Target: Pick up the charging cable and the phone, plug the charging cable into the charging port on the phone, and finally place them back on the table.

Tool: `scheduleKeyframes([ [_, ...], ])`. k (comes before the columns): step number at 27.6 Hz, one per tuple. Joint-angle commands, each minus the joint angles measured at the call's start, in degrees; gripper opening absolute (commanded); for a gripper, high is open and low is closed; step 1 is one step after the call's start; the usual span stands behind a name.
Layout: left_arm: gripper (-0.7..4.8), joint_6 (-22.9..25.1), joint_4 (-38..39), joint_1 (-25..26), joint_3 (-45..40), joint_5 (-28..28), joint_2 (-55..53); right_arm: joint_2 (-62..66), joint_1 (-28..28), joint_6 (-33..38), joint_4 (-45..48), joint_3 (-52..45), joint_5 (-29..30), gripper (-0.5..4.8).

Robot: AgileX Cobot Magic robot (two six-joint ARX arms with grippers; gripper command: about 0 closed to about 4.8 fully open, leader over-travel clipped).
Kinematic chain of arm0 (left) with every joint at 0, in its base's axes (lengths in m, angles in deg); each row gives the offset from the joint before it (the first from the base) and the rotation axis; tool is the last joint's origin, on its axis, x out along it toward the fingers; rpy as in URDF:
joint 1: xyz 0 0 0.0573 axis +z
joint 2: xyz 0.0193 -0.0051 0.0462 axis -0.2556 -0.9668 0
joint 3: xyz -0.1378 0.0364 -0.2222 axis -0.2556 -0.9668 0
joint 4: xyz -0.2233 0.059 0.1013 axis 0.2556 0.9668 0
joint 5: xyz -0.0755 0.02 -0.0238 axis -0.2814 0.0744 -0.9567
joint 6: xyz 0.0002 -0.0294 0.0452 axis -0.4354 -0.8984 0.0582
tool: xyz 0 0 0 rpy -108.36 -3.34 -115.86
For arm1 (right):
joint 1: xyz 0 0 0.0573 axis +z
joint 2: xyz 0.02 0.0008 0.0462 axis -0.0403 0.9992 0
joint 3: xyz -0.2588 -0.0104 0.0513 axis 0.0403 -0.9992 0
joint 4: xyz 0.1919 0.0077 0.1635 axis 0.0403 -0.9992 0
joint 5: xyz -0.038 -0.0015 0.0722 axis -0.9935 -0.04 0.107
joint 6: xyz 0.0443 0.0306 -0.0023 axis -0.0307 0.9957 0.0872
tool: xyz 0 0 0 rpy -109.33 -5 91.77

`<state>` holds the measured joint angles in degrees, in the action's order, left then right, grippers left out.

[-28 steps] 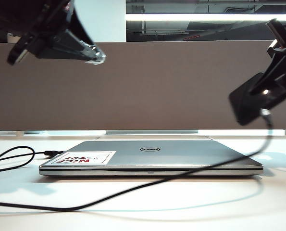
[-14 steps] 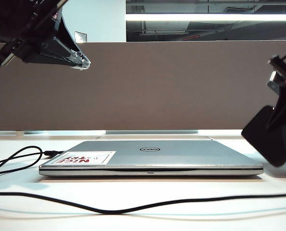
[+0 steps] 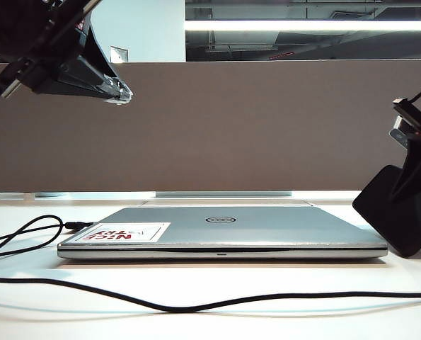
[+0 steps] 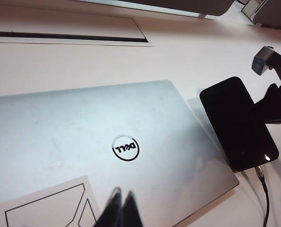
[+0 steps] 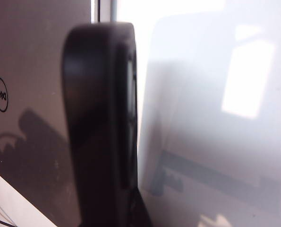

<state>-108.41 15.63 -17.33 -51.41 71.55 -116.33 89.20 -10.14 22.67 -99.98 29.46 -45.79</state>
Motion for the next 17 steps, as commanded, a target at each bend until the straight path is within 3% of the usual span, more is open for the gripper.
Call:
scheduleKeyframes([
  [1, -0.05, 0.26, -0.31, -0.02, 0.37, -0.17, 0.15, -0.24, -0.07, -0.24, 2.36, 0.33, -1.16, 0.87],
  [2, -0.05, 0.26, -0.31, -0.02, 0.37, -0.17, 0.15, -0.24, -0.07, -0.15, 2.38, 0.33, -1.22, 1.57],
  [3, -0.05, 0.26, -0.31, -0.02, 0.37, -0.17, 0.15, -0.24, -0.07, -0.15, 2.36, 0.33, -2.12, 1.77],
  [11, -0.05, 0.26, -0.28, -0.02, 0.39, -0.17, 0.15, -0.44, -0.11, -0.2, -0.59, 1.22, -9.33, 1.76],
  [17, -0.05, 0.28, -0.28, -0.02, 0.39, -0.17, 0.2, -0.48, -0.17, -0.2, -5.88, 7.43, -15.87, 1.76],
])
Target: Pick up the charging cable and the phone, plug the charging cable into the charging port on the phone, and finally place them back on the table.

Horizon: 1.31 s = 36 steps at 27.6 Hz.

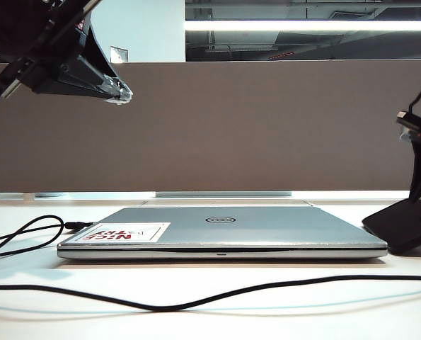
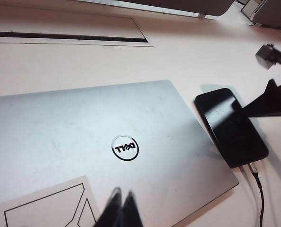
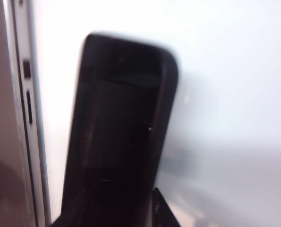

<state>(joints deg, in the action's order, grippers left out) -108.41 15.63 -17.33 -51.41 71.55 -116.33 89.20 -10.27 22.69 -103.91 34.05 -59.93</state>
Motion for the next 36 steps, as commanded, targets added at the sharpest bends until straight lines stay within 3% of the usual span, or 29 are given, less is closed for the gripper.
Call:
scheduleKeyframes([
  [1, -0.05, 0.28, -0.28, -0.02, 0.39, -0.17, 0.28, -0.5, -0.04, -0.24, -3.3, 4.37, -2.14, 1.76],
  [4, -0.05, 0.28, 0.0, -0.02, 0.39, -0.17, 0.42, -0.83, -0.04, -0.22, -7.17, 8.09, -2.19, 1.65],
  [6, -0.05, 0.31, 0.59, 0.0, 0.42, -0.17, 0.61, -1.62, 0.09, -0.22, -9.09, 9.51, -2.16, 1.07],
  [7, -0.06, 0.31, 0.87, 0.0, 0.44, -0.17, 0.76, -2.64, 0.15, -0.22, -9.94, 9.88, -2.19, 0.49],
  [10, -0.05, 0.31, 2.45, 0.0, 0.44, -0.17, 2.36, -6.43, 0.28, -0.22, -10.62, 9.86, -2.25, 0.0],
  [13, -0.05, 2.01, 6.71, 0.04, 0.42, -0.17, 6.69, -14.03, 0.52, -0.26, -9.33, 9.77, -2.21, -0.05],
  [16, -0.05, 8.24, 14.53, 0.09, 0.37, -0.15, 10.51, -22.12, 0.83, -0.24, -6.93, 9.75, -3.17, -0.05],
  [22, -0.05, 8.2, 21.7, 0.07, -0.48, -0.15, 12.31, -31.71, 0.81, -0.15, -1.18, 5.88, -4.02, -0.05],
  [31, -0.05, 10.19, 22.67, 0.04, -3.21, -0.11, 13.07, -47.98, 0.81, 1.77, 11.89, -10.86, -4.57, -0.05],
  [36, -0.05, 10.73, 17.73, 0.02, -7.34, 0.0, 13.2, -52.63, 0.83, 1.77, 10.56, -15.89, -6.97, -0.05],
])
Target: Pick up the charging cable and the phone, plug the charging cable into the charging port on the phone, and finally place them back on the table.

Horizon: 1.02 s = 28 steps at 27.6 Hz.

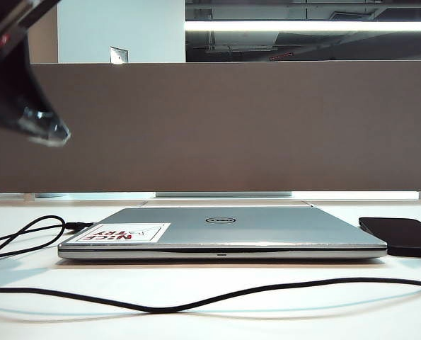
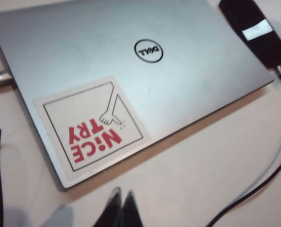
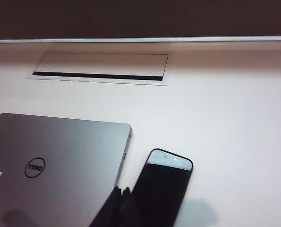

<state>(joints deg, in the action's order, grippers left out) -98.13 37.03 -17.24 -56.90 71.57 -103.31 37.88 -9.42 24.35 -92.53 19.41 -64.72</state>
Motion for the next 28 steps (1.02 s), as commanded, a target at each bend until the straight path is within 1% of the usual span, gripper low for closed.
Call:
scheduleKeyframes([
  [1, -0.05, 0.46, -6.51, -0.07, -3.98, -0.02, 0.17, -1.57, -0.02, 0.92, -2.6, -1.99, -2.27, -0.05],
  [2, -0.05, 0.46, -9.38, -0.07, -5.95, -0.02, 0.17, -1.9, -0.02, 2.95, -2.71, -2.99, -1.33, -0.05],
  [3, -0.05, 0.48, -11.21, -0.04, -7.1, 0.0, 0.26, -2.05, -0.02, 3.06, -2.01, -3.56, -0.55, -0.05],
  [5, -0.06, 1.05, -16.13, -0.04, -9.66, 0.0, 0.46, -3.69, -0.02, 2.99, 1.92, -6.16, 0.39, -0.05],
  [6, -0.05, 2.08, -19.32, -0.04, -10.93, 0.0, 0.61, -5.35, -0.02, 2.99, 5.95, -8.44, 0.74, -0.05],
  [10, -0.05, 4.76, -25.16, -0.04, -12.72, 0.0, 0.59, -9.14, -0.02, 2.93, 13.42, -13.55, 0.94, -0.05],
  [11, -0.05, 5.33, -26.25, -0.04, -13.0, 0.0, 0.55, -10.14, -0.02, 2.93, 14.82, -14.91, 1.29, -0.05],
  [15, -0.05, 4.96, -26.58, -0.09, -13.07, 0.0, 0.57, -14.56, -0.02, 2.95, 19.06, -21.11, 1.97, -0.05],
  [20, -0.05, 4.98, -27.71, -0.11, -13.07, 0.0, 0.57, -20.0, -0.02, 3.06, 20.61, -27.41, 1.75, -0.05],
  [23, -0.05, 4.98, -30.91, -0.11, -13.07, 0.0, 0.57, -24.11, -0.02, 3.3, 21.29, -31.02, -0.2, -0.05],
  [26, -0.05, 4.98, -35.43, -0.11, -13.07, 0.0, 0.57, -28.83, -0.02, 5.49, 22.34, -34.62, -4.24, -0.05],
  [28, -0.05, 4.98, -42.45, -0.11, -13.07, 0.02, 0.57, -36.04, -0.02, 5.7, 22.25, -38.45, -8.68, -0.05],
])
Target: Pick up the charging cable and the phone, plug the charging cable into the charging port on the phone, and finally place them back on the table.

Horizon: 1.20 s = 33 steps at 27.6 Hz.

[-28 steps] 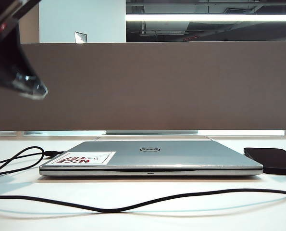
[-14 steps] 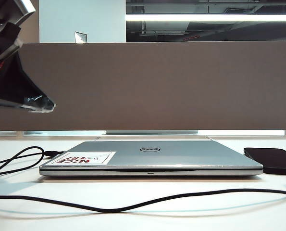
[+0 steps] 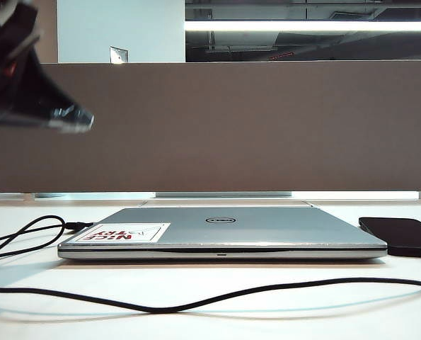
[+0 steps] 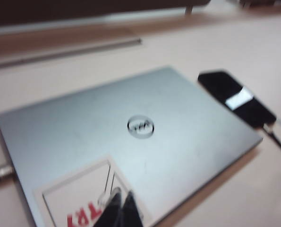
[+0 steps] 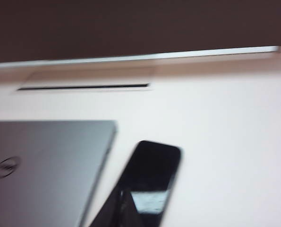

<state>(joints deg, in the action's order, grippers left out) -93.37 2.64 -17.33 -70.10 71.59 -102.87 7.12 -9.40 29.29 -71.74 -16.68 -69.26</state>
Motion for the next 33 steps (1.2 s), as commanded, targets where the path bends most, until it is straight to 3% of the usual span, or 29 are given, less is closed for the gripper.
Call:
scheduleKeyframes([
  [1, -0.05, 0.22, -10.08, -0.02, 0.13, 0.0, 0.13, -6.86, -0.04, 0.79, 1.29, -3.02, -4.96, -0.05],
  [7, -0.05, 0.22, -19.98, -0.02, 0.13, 0.0, 0.13, -17.62, -0.04, 1.14, 1.62, -7.48, -7.17, -0.05],
  [14, -0.05, 0.22, -20.76, -0.02, 0.13, 0.0, 0.09, -18.36, -0.04, 1.16, 6.75, -13.09, -5.53, -0.05],
  [24, -0.05, 0.22, -20.79, -0.02, 0.13, 0.0, 0.09, -18.36, 0.17, 1.14, 16.55, -19.8, -8.22, -0.05],
  [27, -0.05, 0.22, -20.79, -0.02, 0.13, 0.0, 0.09, -18.36, 3.78, 1.11, 16.09, -19.76, -9.73, -0.05],
  [30, -0.05, 0.22, -20.83, -0.02, 0.13, 0.0, 0.09, -18.36, 9.6, -0.66, 16.09, -19.76, -17.14, -0.05],
  [33, -0.05, 0.22, -20.79, -0.02, 0.13, 0.0, 0.09, -18.36, 10.1, -1.07, 16.09, -19.76, -17.62, -0.05],
])
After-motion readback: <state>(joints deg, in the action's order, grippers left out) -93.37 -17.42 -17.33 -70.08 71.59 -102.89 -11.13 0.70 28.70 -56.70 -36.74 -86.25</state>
